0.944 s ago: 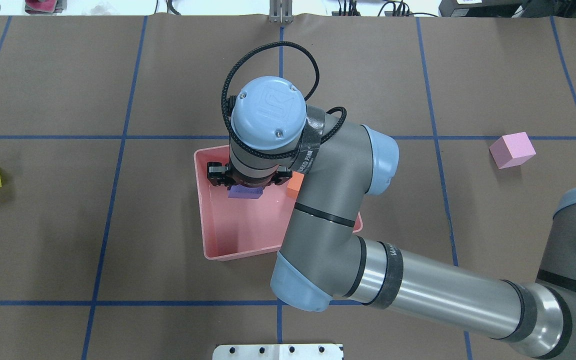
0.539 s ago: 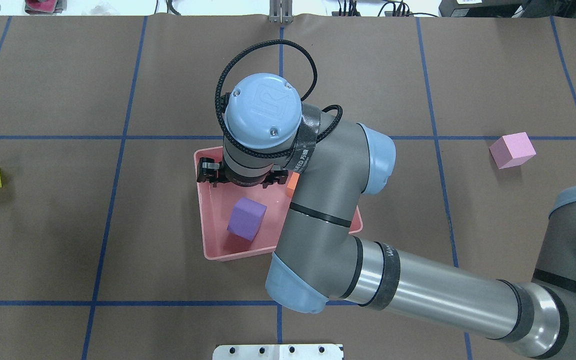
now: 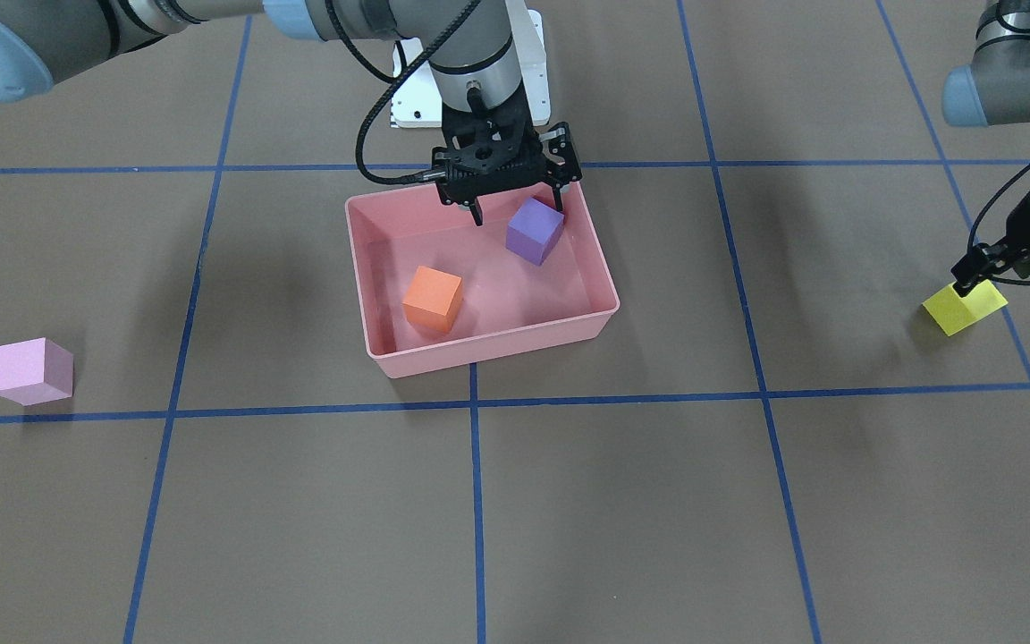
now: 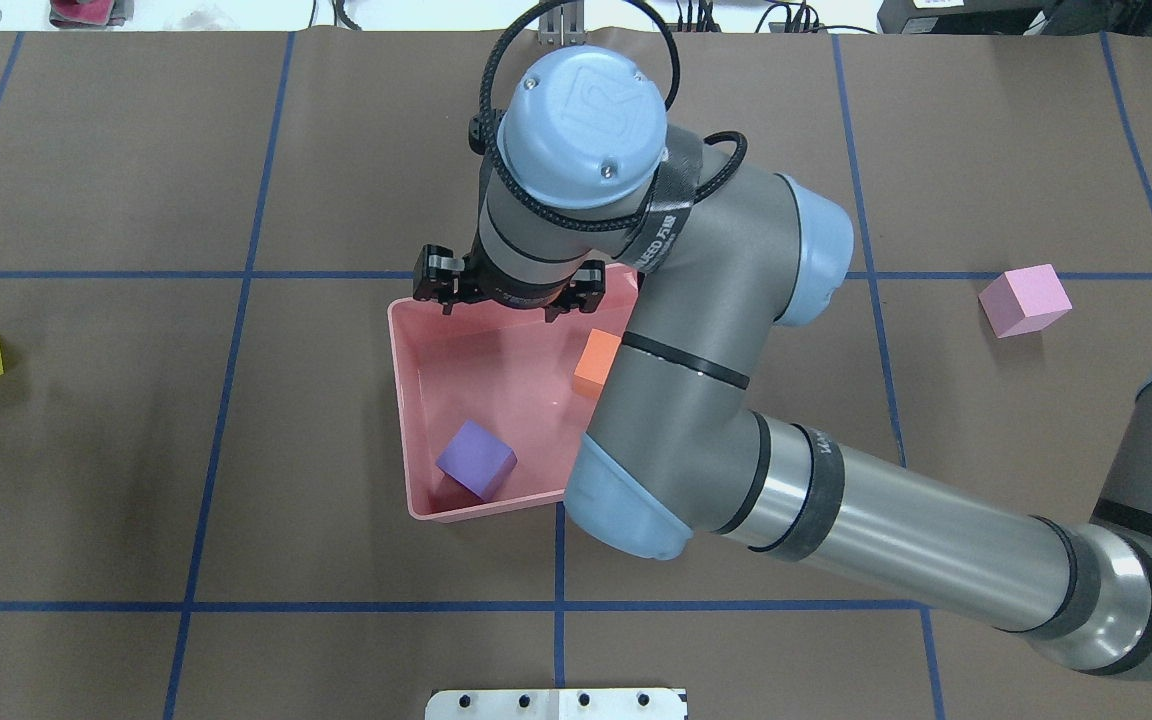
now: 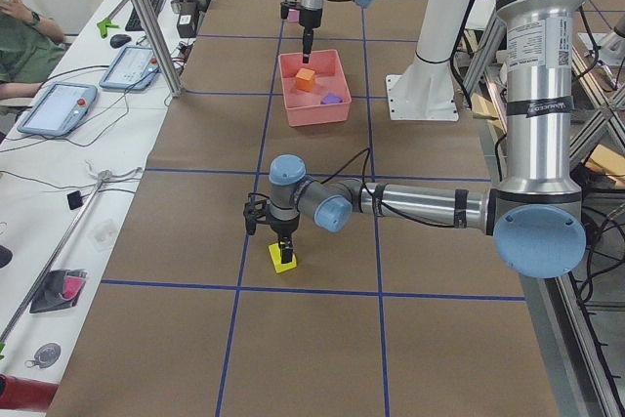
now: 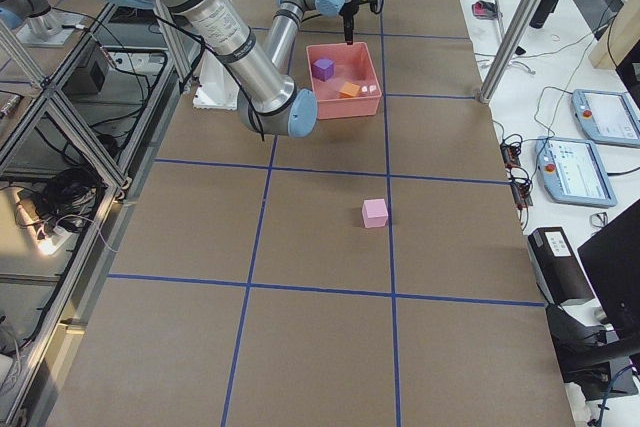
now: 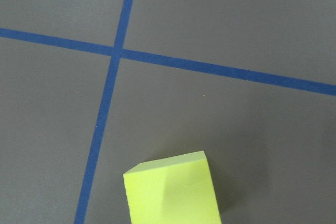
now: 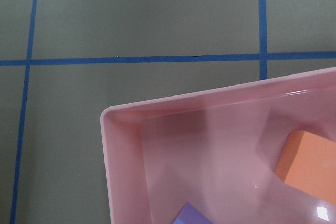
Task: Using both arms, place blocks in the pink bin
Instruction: 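Move right gripper toward light pink cube while left gripper grasps yellow cube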
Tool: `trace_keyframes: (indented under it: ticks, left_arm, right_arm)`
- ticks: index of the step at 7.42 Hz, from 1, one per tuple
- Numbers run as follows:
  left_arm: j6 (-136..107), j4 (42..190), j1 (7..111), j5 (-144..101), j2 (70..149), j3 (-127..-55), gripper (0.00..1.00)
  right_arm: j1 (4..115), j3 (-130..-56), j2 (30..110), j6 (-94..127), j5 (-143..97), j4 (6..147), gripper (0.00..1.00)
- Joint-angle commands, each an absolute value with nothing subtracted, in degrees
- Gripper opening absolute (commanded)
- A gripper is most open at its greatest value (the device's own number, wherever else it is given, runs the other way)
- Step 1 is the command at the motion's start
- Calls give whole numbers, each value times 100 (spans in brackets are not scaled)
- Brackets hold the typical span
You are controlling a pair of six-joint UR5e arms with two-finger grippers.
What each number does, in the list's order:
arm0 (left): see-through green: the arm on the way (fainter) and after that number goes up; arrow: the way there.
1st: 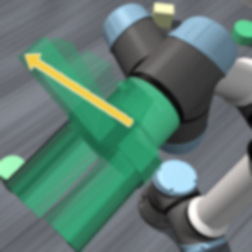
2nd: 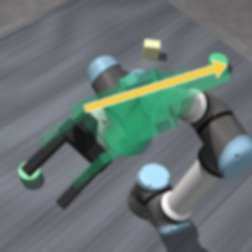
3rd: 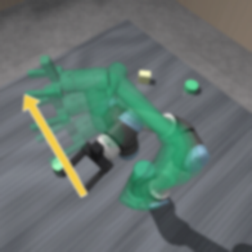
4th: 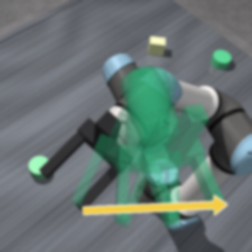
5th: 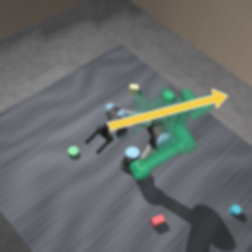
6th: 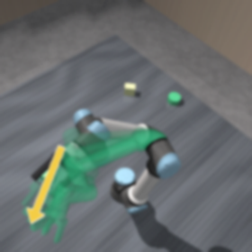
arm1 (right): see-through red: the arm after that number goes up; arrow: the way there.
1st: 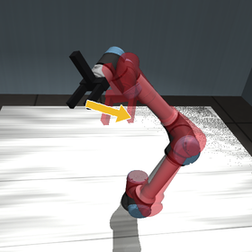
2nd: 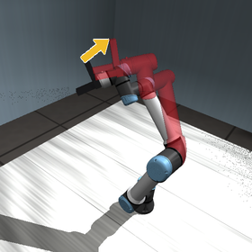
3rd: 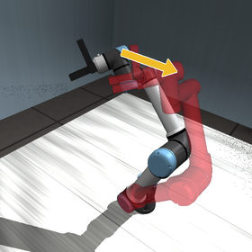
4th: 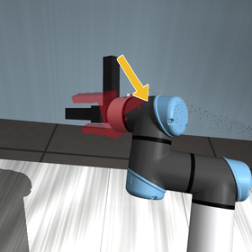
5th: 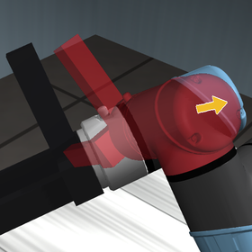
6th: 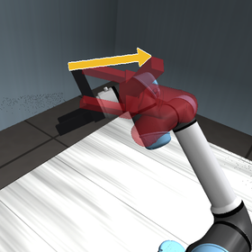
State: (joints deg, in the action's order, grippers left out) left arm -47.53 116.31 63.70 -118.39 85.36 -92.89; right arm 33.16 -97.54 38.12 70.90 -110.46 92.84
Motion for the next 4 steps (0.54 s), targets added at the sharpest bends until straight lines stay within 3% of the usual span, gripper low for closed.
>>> trace_keyframes:
  ticks: [1, 4]
  left_arm:
    - [-5129, 12170, 6337, -11786, 8691, -8782, 100]
    - [-5388, 12182, 6328, -11795, 8842, -8763, 100]
  right_arm:
    - [3874, -10106, 4225, 6603, -11407, 9290, 100]
    - [4437, -10352, 4691, 6137, -11855, 9299, 100]
